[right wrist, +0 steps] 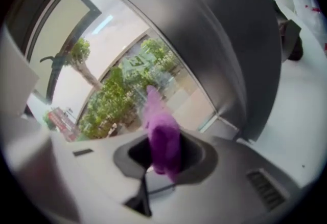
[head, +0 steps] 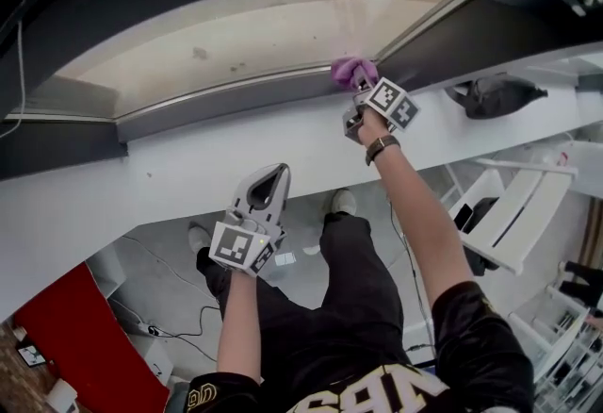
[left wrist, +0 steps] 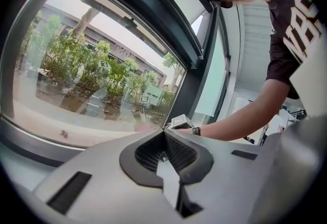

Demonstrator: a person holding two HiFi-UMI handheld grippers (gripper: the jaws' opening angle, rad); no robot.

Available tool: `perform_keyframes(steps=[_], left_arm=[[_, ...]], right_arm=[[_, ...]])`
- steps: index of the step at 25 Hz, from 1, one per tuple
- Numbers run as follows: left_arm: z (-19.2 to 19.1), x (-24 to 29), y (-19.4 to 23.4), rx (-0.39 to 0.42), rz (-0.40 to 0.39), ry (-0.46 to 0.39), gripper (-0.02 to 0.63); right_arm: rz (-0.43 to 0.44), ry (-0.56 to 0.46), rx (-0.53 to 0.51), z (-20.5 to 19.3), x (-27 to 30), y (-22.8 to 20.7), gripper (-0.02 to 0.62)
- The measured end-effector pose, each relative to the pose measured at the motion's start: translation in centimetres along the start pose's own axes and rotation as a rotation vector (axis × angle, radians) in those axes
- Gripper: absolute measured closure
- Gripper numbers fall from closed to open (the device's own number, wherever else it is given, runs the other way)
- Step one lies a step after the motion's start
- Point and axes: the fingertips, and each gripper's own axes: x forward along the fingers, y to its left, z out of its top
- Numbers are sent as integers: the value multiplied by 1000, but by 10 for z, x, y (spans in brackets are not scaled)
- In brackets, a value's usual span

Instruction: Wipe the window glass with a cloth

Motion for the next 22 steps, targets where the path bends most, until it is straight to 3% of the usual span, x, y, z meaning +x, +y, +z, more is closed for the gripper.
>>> perform_keyframes(steps=[5,9,14,17,22], left_arm=[[47,-45,6,2,30,-8,589],[104,-86,13,19,97,-2,589],[193,-133,17,46,128,-75,589],[232,-161,6,118,162,-81,589],[294,-188,-9,218,211,-145,589]], right_arm=[[105,-11,9,-15,-53,83,512],[210,-47,-9,-19,-124,167,512],[310,-128,-282,-11,-225,281,512],[392,-209,-450,-10,-294,347,512],[504,-292,-632,-13,-367,444,509]])
